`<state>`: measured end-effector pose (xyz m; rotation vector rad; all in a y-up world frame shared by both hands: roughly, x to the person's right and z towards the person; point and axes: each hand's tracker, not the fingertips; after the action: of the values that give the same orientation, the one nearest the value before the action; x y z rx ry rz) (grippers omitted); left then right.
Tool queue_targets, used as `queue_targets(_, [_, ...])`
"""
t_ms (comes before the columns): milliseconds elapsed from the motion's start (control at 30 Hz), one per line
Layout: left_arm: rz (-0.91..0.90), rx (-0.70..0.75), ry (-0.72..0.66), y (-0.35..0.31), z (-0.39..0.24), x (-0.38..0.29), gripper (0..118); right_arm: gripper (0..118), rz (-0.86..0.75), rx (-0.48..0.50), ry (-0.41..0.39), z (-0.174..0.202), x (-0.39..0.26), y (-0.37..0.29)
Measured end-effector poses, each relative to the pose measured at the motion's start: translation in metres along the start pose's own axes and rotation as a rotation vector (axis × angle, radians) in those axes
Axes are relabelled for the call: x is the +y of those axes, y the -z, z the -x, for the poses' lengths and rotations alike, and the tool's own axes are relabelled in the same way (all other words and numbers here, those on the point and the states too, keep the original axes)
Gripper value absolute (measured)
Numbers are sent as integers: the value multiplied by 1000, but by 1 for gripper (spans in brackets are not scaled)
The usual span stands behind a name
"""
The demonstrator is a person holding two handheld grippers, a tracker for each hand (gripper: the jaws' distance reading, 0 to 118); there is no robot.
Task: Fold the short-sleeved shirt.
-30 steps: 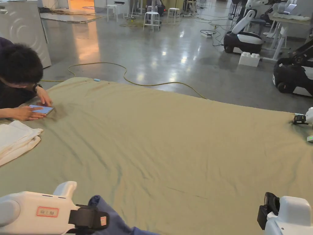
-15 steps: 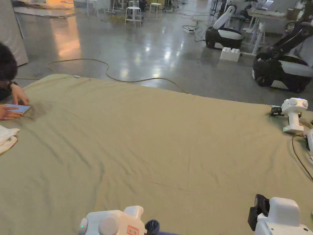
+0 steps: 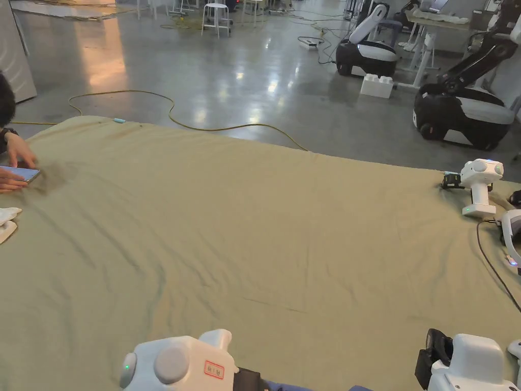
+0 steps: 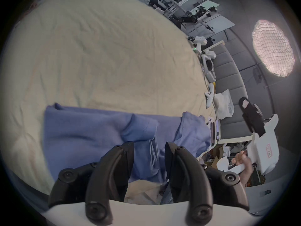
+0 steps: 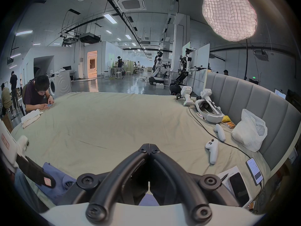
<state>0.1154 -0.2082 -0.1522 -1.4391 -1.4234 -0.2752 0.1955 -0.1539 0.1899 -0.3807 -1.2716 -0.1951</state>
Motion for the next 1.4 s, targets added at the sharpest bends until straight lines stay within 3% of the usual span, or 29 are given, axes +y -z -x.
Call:
queue_targets(167, [-38, 60, 71, -8, 0, 8, 21, 0, 9, 7, 2, 1, -4, 0])
queue_targets(267, [8, 89, 74, 15, 4, 6, 16, 0, 15, 9, 3, 1, -7, 1])
queue_targets(400, [88, 130, 125, 57, 0, 1, 16, 0, 22, 6, 4, 0, -9, 0])
queue_targets(667, [71, 94, 138, 95, -8, 1, 16, 0, 41, -1, -1, -4, -13, 1])
queue_targets(1000, [56, -79, 110, 41, 9, 3, 16, 0, 42, 12, -1, 1, -11, 5])
queue_targets(1033, [32, -88, 113, 28, 12, 4, 18, 0, 36, 15, 1, 1, -10, 4])
queue_targets(1167, [-89, -120, 86, -29, 42, 12, 61, 0, 16, 23, 4, 3, -2, 3])
queue_targets(1400, [-171, -54, -43, -71, 133, 9, 66, 0, 11, 31, 0, 8, 2, 6])
